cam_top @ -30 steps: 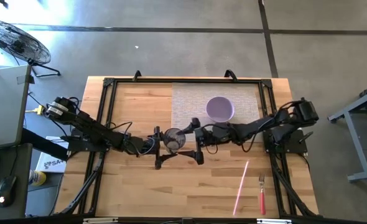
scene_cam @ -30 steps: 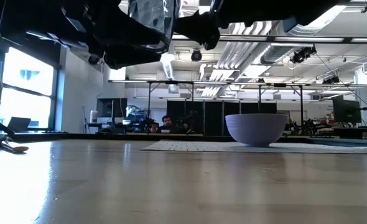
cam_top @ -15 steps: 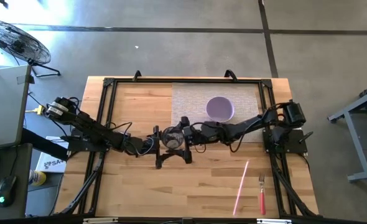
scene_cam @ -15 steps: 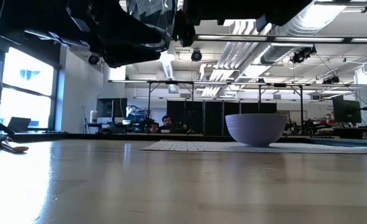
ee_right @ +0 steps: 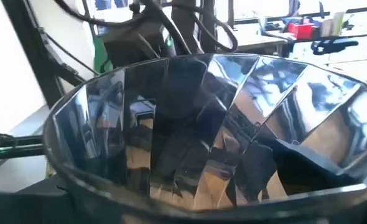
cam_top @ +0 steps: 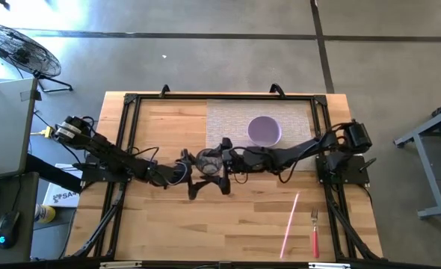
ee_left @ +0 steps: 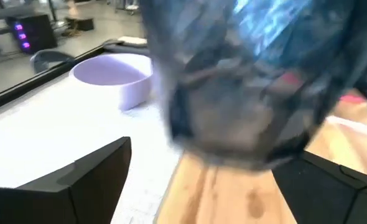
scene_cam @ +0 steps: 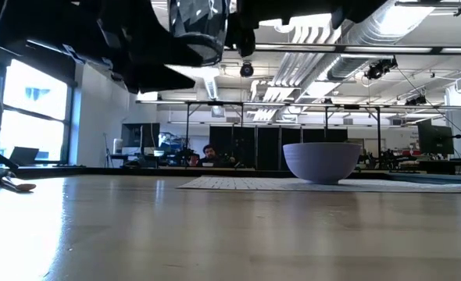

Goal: Pick & Place Utensil
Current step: Put the black cup on the gray table mat to the top right of the purple bowl

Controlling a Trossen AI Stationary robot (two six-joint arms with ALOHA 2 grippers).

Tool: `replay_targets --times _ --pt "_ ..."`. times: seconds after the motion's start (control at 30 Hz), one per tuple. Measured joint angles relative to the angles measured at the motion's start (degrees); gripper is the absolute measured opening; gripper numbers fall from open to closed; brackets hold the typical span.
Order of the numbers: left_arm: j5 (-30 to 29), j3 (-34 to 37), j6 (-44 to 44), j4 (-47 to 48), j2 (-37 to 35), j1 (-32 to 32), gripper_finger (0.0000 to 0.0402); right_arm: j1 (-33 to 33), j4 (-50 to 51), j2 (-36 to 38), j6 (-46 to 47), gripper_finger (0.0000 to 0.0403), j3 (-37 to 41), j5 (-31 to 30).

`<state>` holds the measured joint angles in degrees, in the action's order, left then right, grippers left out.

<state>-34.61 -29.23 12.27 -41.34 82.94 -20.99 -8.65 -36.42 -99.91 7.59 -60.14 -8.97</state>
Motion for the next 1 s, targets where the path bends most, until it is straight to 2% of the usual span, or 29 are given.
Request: replay_targets --times 0.2,0.37,0.53,0.63,0.8,0.93,1.0 --pt "1.4 0.0 0.0 5.8 -0.2 -0.1 0.0375 -0.1 5.8 4.8 -1.9 0.0374 0.0 -6.5" --pt "7.2 0.0 0.7 12.0 -0.3 -0.1 0.0376 0.5 17.6 11.7 -2.8 0.0374 0.0 -18.6" --pt "13.4 0.0 6.0 17.7 -0.3 0.0 0.0376 1.7 32.1 18.4 0.0 0.0374 0.0 -30.6" --pt "14.0 0.0 7.9 19.3 -0.3 0.0 0.0376 3.5 43.5 21.6 5.4 0.0374 0.0 -37.9" --pt "16.3 0.0 9.3 19.1 -0.3 0.0 0.0376 10.4 65.9 25.9 22.5 0.0374 0.0 -50.0" --pt "17.3 0.0 9.3 19.2 -0.3 0.0 0.0376 17.3 80.1 26.9 33.2 0.0374 0.0 -53.5" --pt "17.4 0.0 9.3 19.2 -0.3 0.0 0.0376 20.7 81.8 26.9 35.6 0.0374 0.9 -54.3"
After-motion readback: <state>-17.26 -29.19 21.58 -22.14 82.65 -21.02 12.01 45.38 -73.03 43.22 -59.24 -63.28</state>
